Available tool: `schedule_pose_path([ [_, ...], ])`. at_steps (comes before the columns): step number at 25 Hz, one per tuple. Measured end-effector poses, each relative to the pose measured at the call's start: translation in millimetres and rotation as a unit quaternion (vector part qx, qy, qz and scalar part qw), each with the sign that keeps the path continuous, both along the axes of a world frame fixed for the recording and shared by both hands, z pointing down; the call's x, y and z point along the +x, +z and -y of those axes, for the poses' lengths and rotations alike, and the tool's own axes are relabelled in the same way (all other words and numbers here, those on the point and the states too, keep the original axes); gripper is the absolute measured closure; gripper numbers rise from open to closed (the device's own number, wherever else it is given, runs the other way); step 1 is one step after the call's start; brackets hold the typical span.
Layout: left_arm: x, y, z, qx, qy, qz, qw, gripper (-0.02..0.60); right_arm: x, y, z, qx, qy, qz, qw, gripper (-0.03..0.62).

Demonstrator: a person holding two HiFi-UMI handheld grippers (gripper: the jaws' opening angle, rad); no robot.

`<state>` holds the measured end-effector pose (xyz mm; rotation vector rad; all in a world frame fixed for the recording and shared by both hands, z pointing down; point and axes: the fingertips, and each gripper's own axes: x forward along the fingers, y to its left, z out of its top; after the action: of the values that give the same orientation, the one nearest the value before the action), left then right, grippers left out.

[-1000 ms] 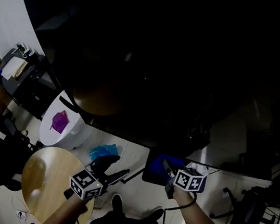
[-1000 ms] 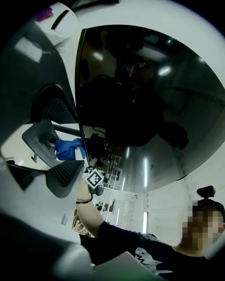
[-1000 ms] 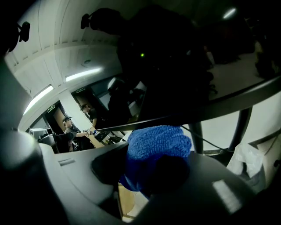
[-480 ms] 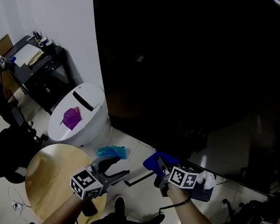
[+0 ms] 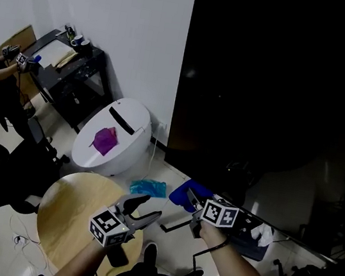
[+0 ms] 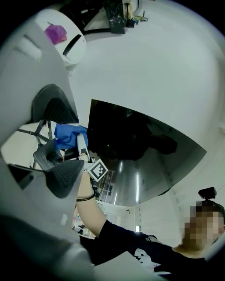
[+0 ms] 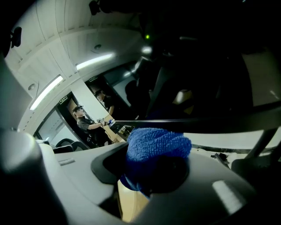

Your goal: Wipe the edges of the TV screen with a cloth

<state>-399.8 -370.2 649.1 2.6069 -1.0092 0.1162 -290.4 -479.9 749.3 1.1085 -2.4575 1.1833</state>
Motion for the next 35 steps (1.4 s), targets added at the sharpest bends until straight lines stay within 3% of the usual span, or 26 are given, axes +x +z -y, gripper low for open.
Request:
schedule_pose_path([
  [11, -44.2, 14.6, 9.9, -0.008, -0.031, 0.016, 0.9994, 0.329, -99.1, 2.0, 25.1, 0.005, -0.057, 0.011, 0.998, 0.450],
  [18, -50.5, 30.8, 23.9, -0.005, -0.040, 0.082, 0.9958, 0.317, -138.2, -7.1, 29.8, 0.003, -0.080, 0.027, 0.996, 0.450],
  [22, -48.2, 44.0, 41.6, 0.018, -0.031, 0.158, 0.9867, 0.290, -153.4, -7.3, 24.5, -0.001, -0.095, 0.049, 0.994, 0.450],
  [26, -47.4, 52.1, 60.5, 0.053, -0.026, 0.258, 0.9643, 0.243, -177.9, -32.6, 8.3, 0.015, -0.133, 0.083, 0.988, 0.450],
  [28, -48.2, 54.5, 70.5, 0.062, -0.037, 0.287, 0.9551, 0.217, -183.2, -48.0, 2.8, 0.022, -0.142, 0.097, 0.985, 0.450],
  [31, -51.3, 54.2, 75.7, 0.073, -0.053, 0.299, 0.9501, 0.216, -186.9, -60.9, -6.4, 0.017, -0.143, 0.110, 0.983, 0.445],
  [35, -45.2, 48.1, 74.6, 0.083, -0.055, 0.276, 0.9561, 0.216, -181.1, -70.4, -12.8, 0.032, -0.147, 0.102, 0.983, 0.433],
])
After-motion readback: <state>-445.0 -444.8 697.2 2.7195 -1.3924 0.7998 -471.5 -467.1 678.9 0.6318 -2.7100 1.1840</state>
